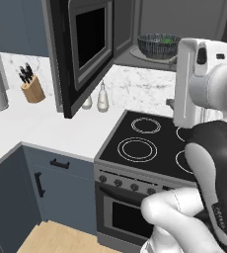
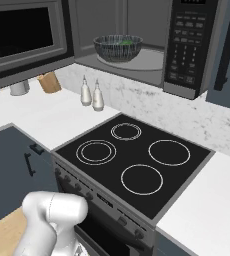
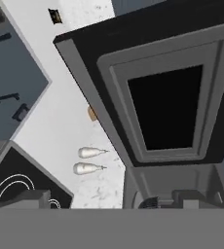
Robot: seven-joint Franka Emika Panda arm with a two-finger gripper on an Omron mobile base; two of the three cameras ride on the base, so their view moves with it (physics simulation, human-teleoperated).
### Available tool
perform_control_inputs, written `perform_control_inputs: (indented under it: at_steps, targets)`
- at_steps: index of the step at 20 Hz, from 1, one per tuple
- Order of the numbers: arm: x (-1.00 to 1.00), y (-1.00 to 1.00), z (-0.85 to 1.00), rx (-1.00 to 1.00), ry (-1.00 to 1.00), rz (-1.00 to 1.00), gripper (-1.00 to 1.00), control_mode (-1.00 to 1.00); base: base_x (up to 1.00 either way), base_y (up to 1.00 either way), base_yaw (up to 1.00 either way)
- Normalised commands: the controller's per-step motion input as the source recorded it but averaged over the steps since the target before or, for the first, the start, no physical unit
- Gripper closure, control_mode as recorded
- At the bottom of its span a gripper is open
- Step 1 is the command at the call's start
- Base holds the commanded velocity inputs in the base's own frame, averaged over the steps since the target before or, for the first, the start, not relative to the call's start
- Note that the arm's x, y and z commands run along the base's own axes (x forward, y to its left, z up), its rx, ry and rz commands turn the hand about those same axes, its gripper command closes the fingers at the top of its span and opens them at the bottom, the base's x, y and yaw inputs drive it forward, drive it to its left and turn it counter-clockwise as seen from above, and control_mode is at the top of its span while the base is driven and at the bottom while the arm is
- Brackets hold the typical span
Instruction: Pick the broccoli from the sink and place it in the bowl. Then pick the bowl and place it in the microwave. Then close the microwave door and press the start button.
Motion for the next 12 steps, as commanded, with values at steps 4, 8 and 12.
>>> perform_control_inputs:
  at_steps: [4, 8, 12]
  targets:
    - [-0.76, 0.76, -0.09, -0.24, -0.08, -0.03, -1.00, -1.00, 0.00, 0.00, 0.00]
    - [-0.48, 0.71, -0.17, -0.12, -0.03, -0.09, -1.00, -1.00, 0.00, 0.00, 0.00]
    - [-0.13, 0.78, -0.17, 0.00, -0.02, -0.16, -1.00, -1.00, 0.00, 0.00, 0.00]
